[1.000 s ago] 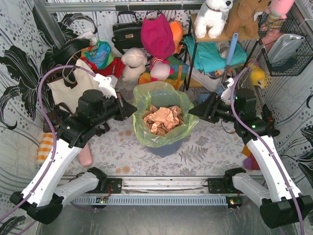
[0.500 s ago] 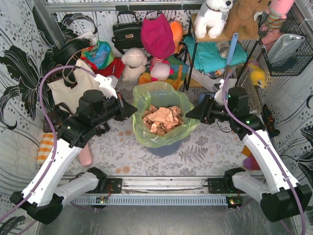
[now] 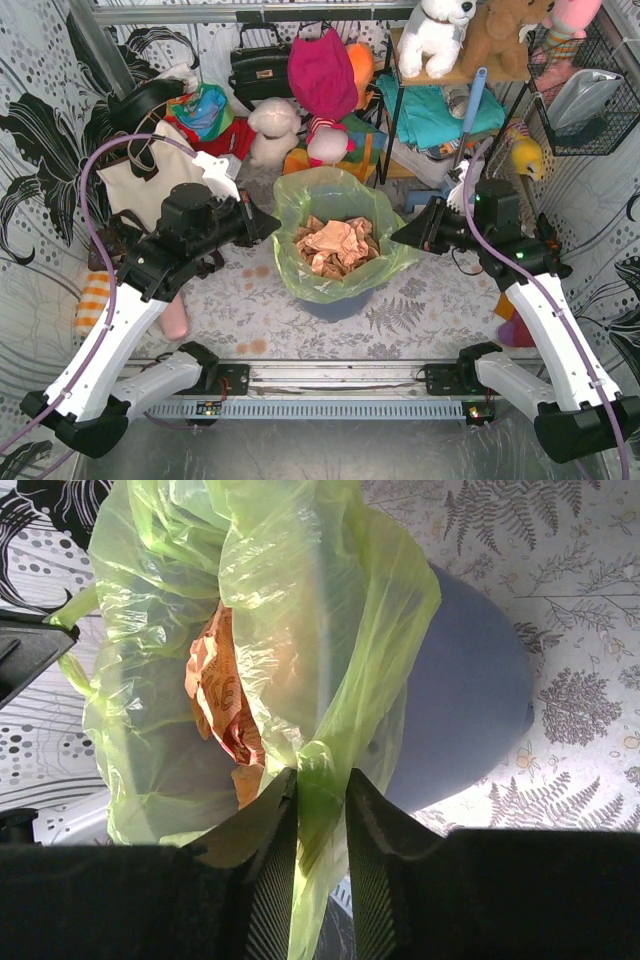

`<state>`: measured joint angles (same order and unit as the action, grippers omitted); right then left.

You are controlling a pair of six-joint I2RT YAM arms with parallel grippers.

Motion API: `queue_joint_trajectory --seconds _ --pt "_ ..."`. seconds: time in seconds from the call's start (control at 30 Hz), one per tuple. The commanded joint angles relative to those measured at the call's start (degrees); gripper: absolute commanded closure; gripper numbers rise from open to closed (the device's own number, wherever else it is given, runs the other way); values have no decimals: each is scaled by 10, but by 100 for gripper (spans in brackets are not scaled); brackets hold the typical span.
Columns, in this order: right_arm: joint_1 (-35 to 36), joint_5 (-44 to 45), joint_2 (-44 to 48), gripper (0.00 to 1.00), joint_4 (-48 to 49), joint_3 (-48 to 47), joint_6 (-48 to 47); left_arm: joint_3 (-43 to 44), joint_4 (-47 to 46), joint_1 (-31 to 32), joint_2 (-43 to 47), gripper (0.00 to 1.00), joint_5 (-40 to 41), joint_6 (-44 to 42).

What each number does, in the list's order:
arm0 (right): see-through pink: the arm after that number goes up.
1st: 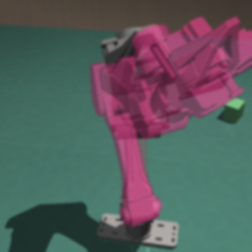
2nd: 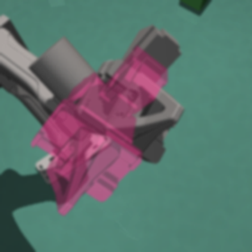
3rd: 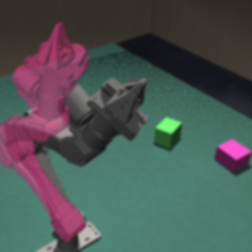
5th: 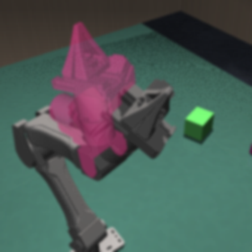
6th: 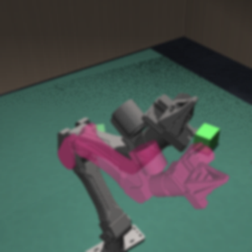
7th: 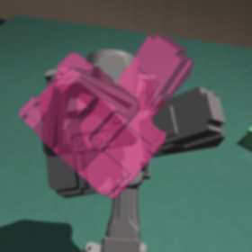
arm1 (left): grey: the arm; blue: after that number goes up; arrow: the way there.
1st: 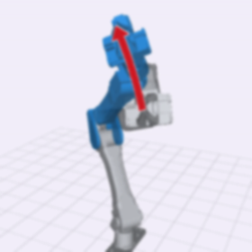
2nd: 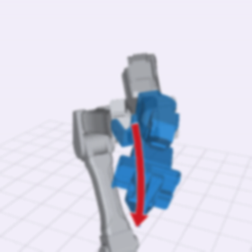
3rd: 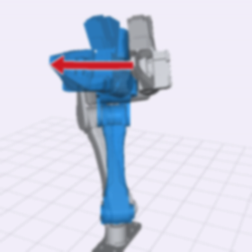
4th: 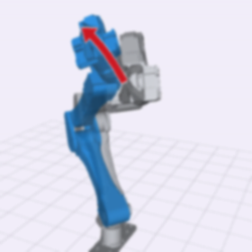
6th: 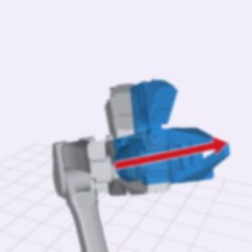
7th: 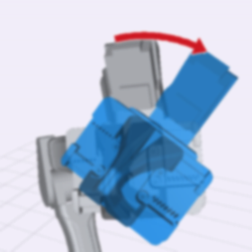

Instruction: Tie the trash bag

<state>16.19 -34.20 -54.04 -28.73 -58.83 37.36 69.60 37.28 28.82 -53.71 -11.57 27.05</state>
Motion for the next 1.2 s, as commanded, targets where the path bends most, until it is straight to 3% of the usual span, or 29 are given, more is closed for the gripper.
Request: queue_joint_trajectory --seconds 0.0,0.03,0.2,0.5,0.67,0.8,1.17 --pt "3 36 10 71 -45 -16 -22 -6 -18 -2 2 100 -4 -11" --pt "3 41 11 65 -49 -18 -23 -7 -19 -2 1 100 -3 -11" --pt "3 47 16 57 -59 -26 -24 -9 -19 -2 0 100 -3 -12" --pt "3 51 27 57 -70 -38 -25 -8 -19 -3 -3 100 -3 -13" --pt "3 48 32 48 -68 -46 -22 -8 -20 -3 -5 100 -5 -14" --pt "3 47 28 62 -75 -42 -26 -8 -20 -3 -5 100 -5 -15" --pt "3 128 42 64 -137 -18 -56 -13 -20 -3 -3 100 -5 -14"
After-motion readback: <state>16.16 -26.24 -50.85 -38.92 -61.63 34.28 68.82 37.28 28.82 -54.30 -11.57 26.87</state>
